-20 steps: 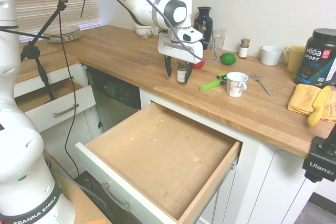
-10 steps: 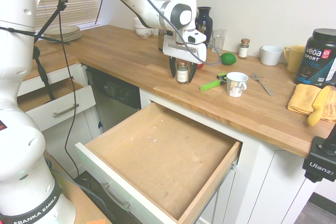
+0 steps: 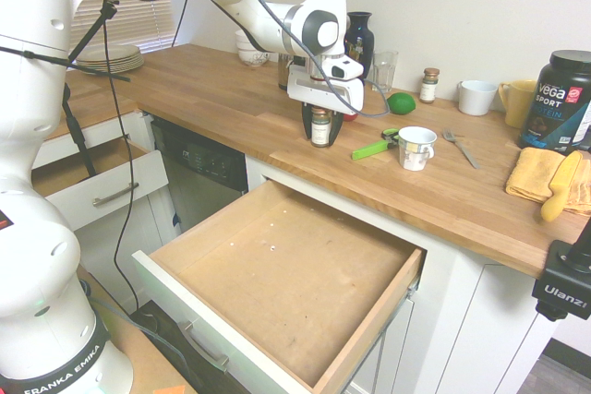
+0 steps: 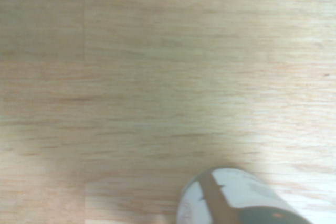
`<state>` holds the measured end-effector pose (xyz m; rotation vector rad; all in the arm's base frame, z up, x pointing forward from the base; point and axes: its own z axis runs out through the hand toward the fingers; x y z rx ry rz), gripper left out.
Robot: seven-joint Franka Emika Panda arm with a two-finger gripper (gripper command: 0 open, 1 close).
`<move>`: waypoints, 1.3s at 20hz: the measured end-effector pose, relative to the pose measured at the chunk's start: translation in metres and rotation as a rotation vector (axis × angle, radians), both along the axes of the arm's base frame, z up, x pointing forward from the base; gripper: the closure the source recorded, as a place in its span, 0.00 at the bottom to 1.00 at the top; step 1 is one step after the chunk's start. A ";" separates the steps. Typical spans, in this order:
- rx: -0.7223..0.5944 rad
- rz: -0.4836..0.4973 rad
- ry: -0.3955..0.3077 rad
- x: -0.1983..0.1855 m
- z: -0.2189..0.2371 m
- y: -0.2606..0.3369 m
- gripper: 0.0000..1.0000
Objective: Put seasoning jar in the drawer
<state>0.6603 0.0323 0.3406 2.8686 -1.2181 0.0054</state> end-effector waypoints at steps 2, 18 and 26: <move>0.000 0.002 0.000 0.001 -0.001 0.001 1.00; 0.000 0.000 -0.014 0.005 0.015 0.001 1.00; -0.003 -0.015 -0.016 -0.039 0.052 -0.011 1.00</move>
